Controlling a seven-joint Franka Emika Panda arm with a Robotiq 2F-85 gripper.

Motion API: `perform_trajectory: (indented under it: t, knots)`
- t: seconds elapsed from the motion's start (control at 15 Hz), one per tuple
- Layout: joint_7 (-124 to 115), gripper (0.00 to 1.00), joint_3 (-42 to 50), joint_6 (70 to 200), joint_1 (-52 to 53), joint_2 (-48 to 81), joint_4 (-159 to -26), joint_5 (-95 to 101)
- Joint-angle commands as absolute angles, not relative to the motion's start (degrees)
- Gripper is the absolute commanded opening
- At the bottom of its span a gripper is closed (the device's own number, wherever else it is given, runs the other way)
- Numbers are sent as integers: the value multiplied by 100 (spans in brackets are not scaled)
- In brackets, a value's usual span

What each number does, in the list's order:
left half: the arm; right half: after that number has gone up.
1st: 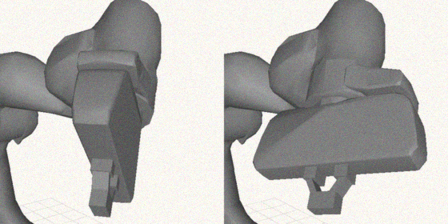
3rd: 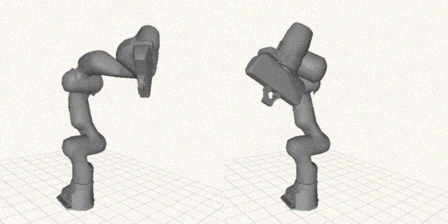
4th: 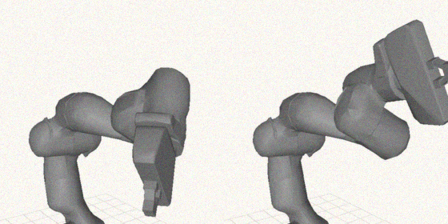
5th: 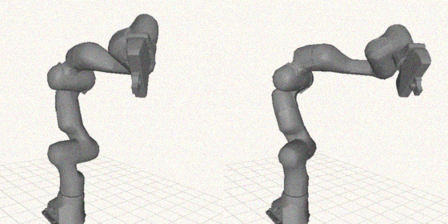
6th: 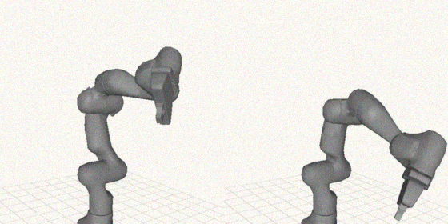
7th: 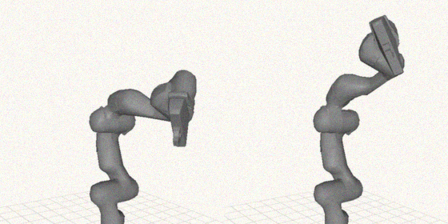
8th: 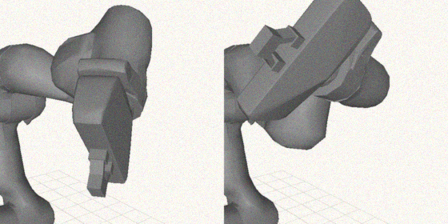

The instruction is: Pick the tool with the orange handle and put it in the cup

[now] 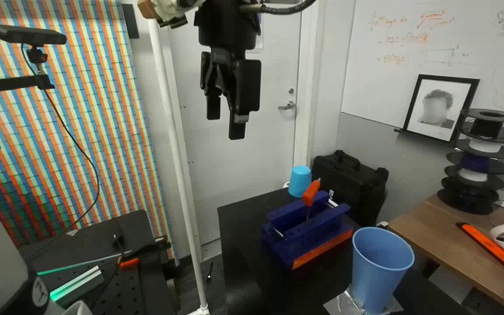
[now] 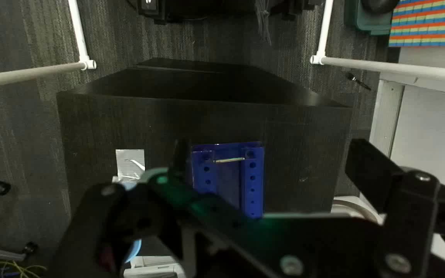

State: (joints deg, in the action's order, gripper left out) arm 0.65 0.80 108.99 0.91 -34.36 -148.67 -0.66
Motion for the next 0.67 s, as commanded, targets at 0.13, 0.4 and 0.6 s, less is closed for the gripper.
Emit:
perform_trajectory:
  t: [0.13,0.4,0.6]
  knots:
    - [77,100,59,10890,66,-3439,-14831,-77]
    - [77,100,59,10890,66,-3439,-14828,-77]
    - [27,100,-66,11603,17,-2828,-14620,243]
